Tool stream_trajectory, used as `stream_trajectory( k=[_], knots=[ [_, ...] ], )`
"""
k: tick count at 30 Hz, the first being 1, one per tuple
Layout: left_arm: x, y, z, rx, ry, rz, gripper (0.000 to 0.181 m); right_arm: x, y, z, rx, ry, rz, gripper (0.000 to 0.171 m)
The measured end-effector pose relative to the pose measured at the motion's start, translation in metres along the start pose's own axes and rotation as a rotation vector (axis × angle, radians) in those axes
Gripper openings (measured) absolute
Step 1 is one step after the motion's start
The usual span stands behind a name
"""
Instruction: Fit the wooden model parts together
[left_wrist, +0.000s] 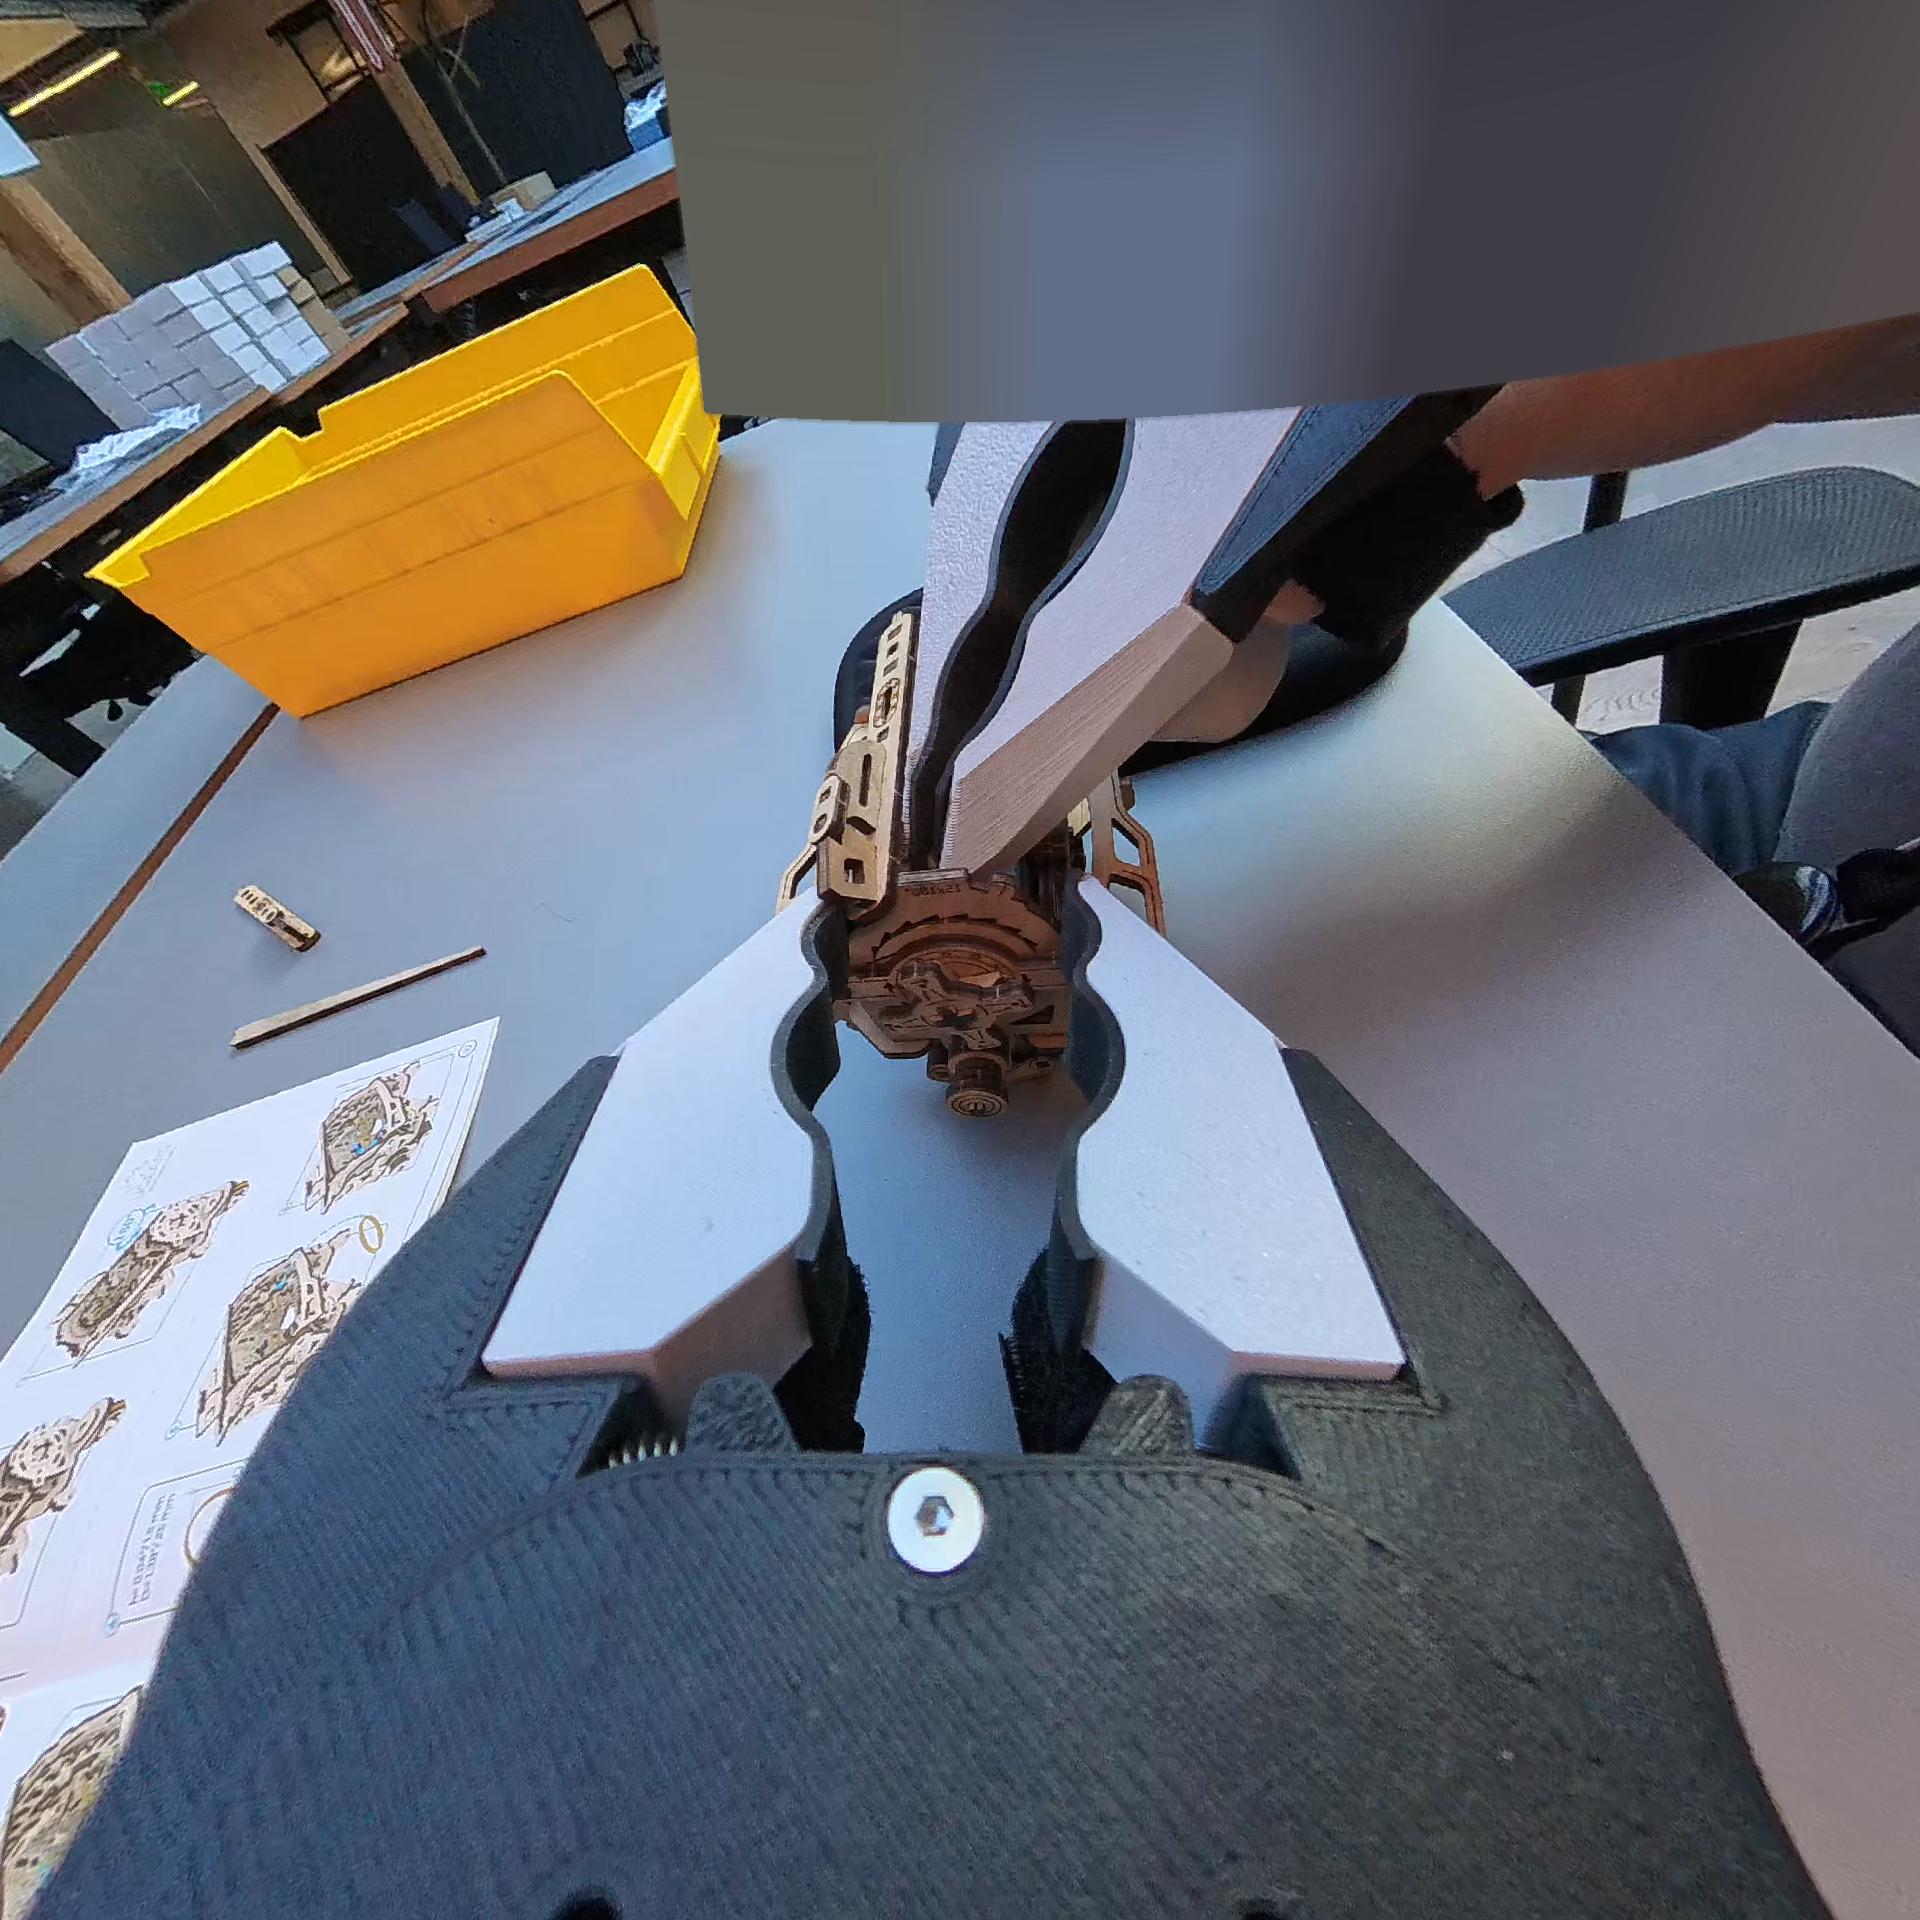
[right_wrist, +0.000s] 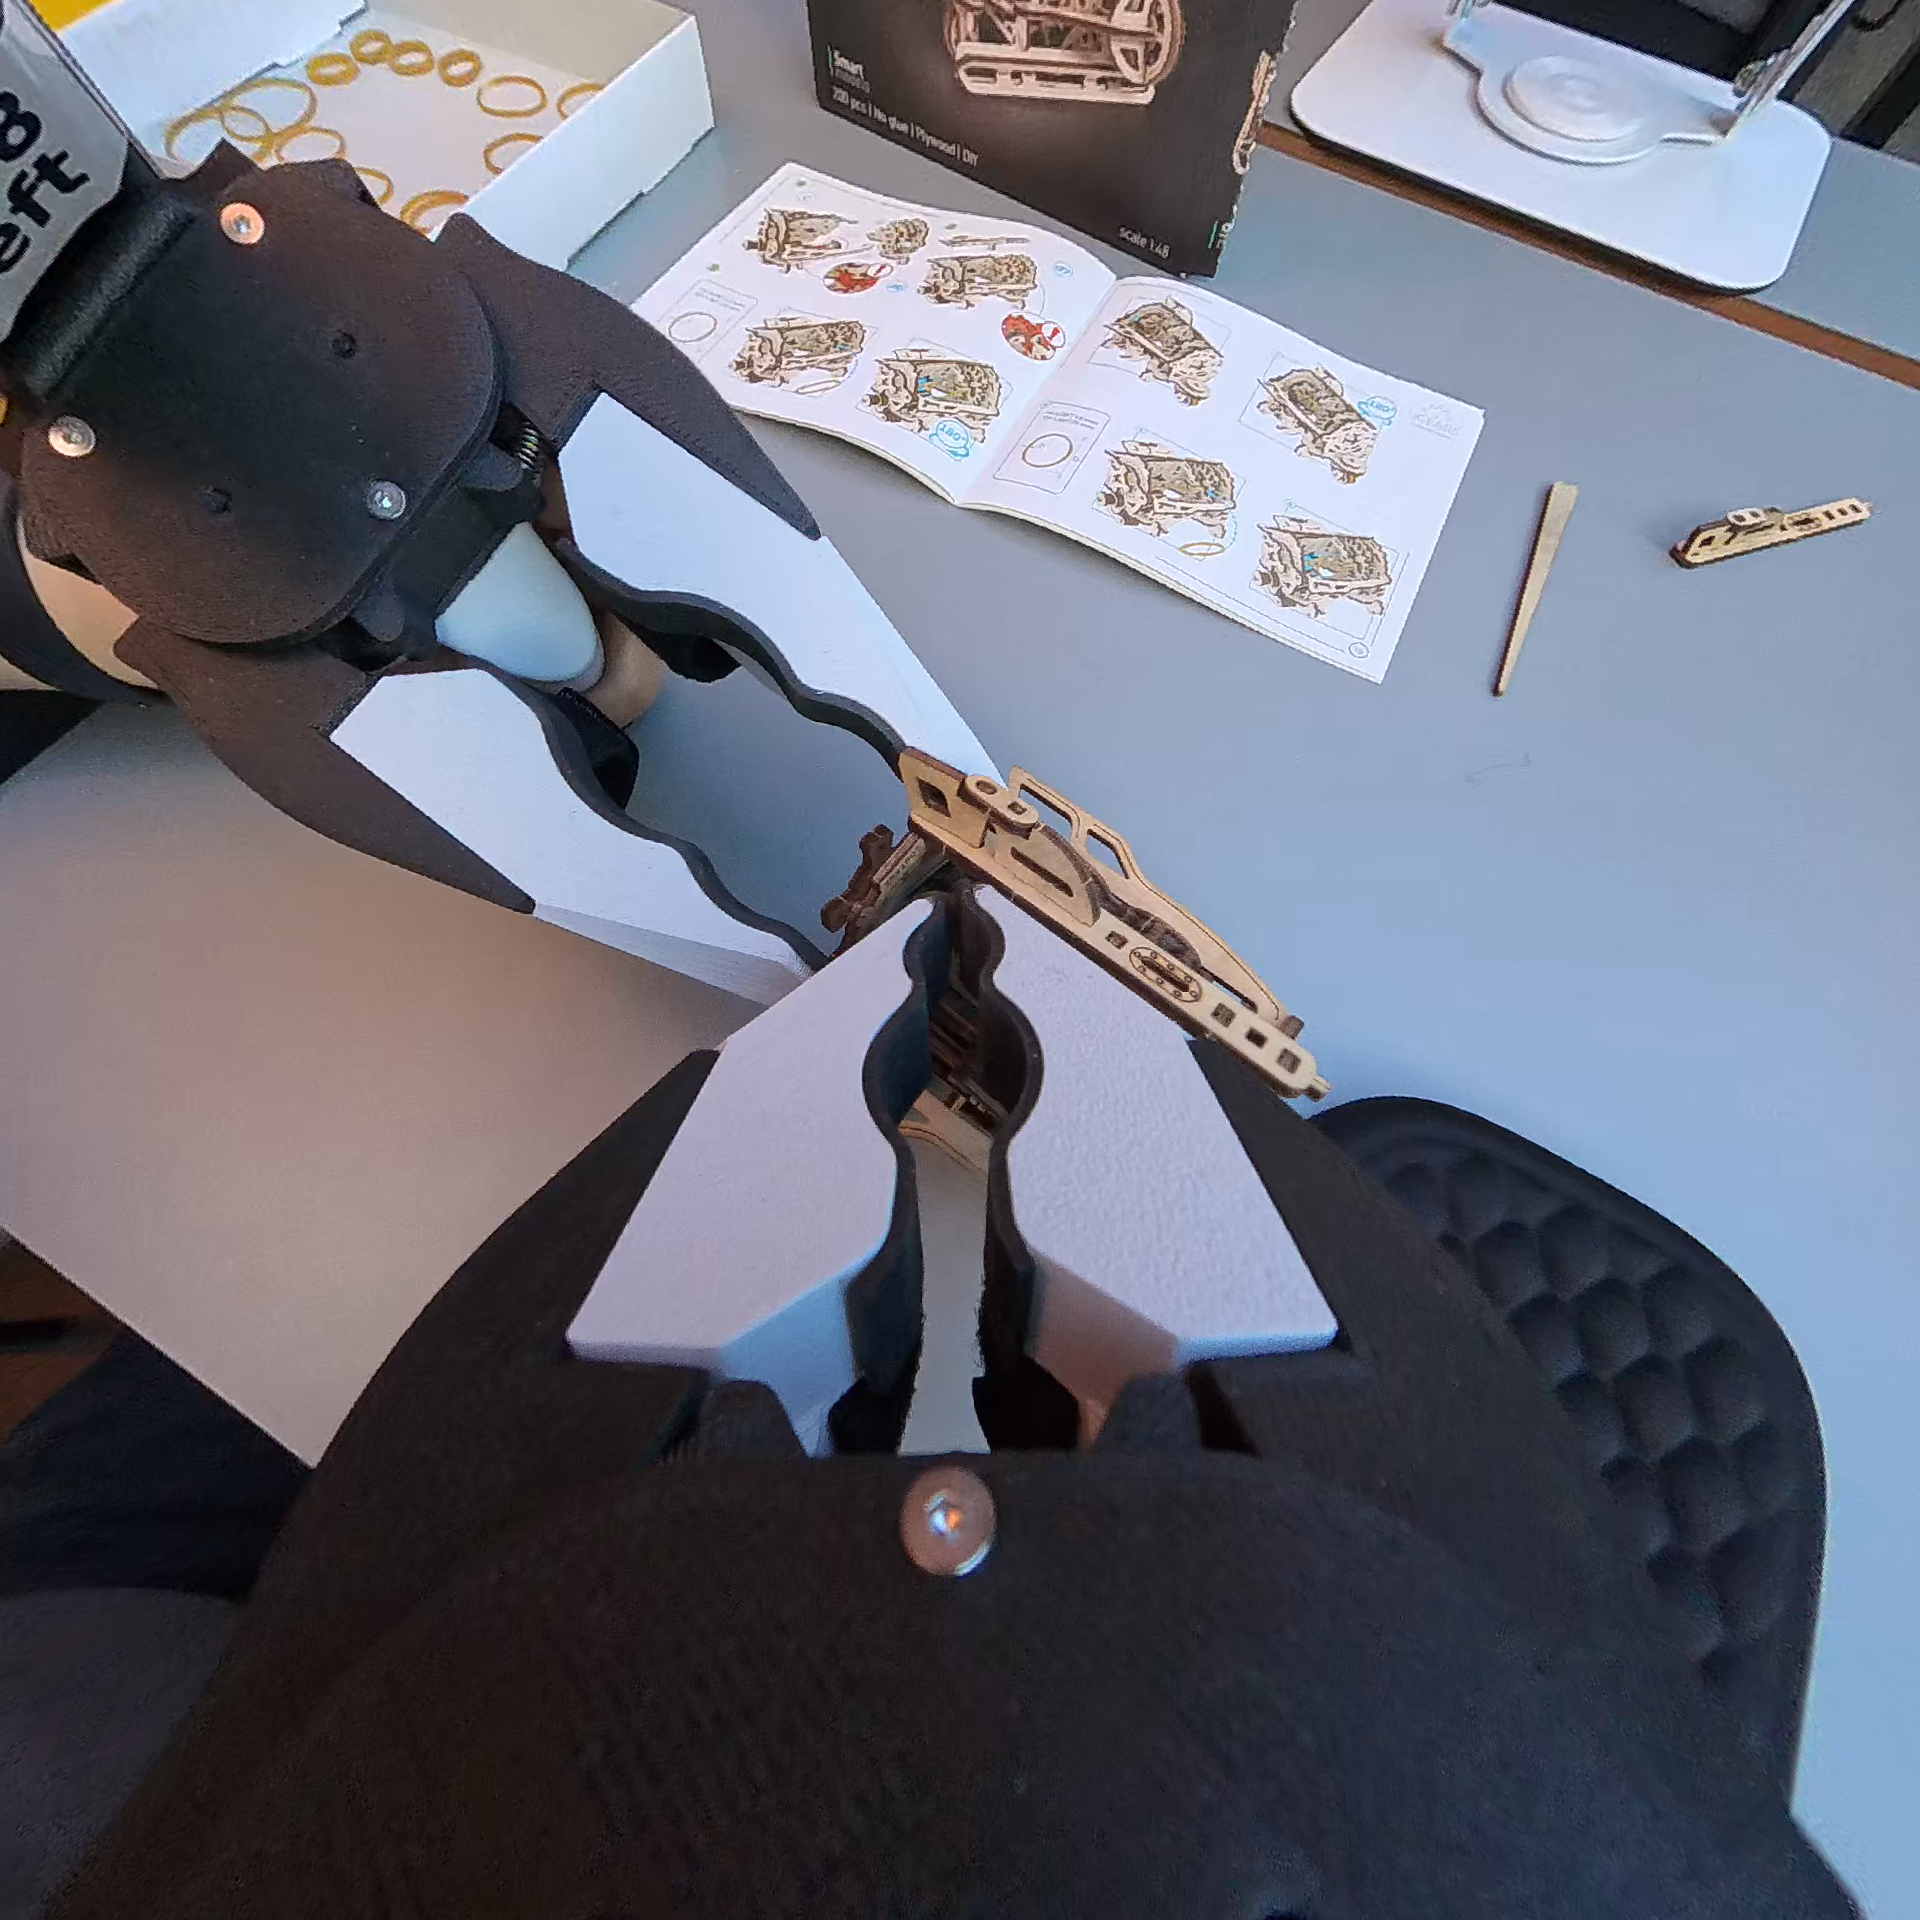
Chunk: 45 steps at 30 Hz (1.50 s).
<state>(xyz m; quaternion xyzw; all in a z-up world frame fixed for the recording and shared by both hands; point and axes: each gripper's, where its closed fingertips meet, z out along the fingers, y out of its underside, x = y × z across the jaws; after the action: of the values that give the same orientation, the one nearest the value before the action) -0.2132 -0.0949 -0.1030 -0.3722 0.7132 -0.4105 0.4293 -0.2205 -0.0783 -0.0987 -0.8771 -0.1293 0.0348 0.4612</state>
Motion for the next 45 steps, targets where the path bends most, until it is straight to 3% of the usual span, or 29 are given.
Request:
stream_trajectory(
  k=[1, 14, 20, 45],
  knots=[
    [-0.0001, 0.0, 0.0002, -0.001, -0.004, 0.003, 0.039, 0.0, 0.0001, -0.0003, 0.005, 0.007, 0.004, 0.0],
    [-0.0005, 0.0002, 0.0009, -0.006, -0.037, 0.027, 0.039, 0.0021, 0.0015, 0.0009, 0.005, 0.129, 0.008, 0.0],
    [0.0004, -0.0001, 0.0011, -0.005, -0.04, 0.04, 0.038, 0.0041, 0.0058, 0.0014, -0.084, 0.179, -0.083, 0.0],
    [0.0003, -0.0017, 0.0013, 0.004, -0.041, 0.034, 0.038, 0.001, 0.0007, -0.0022, 0.035, 0.1, 0.091, 0.0]
  ],
)
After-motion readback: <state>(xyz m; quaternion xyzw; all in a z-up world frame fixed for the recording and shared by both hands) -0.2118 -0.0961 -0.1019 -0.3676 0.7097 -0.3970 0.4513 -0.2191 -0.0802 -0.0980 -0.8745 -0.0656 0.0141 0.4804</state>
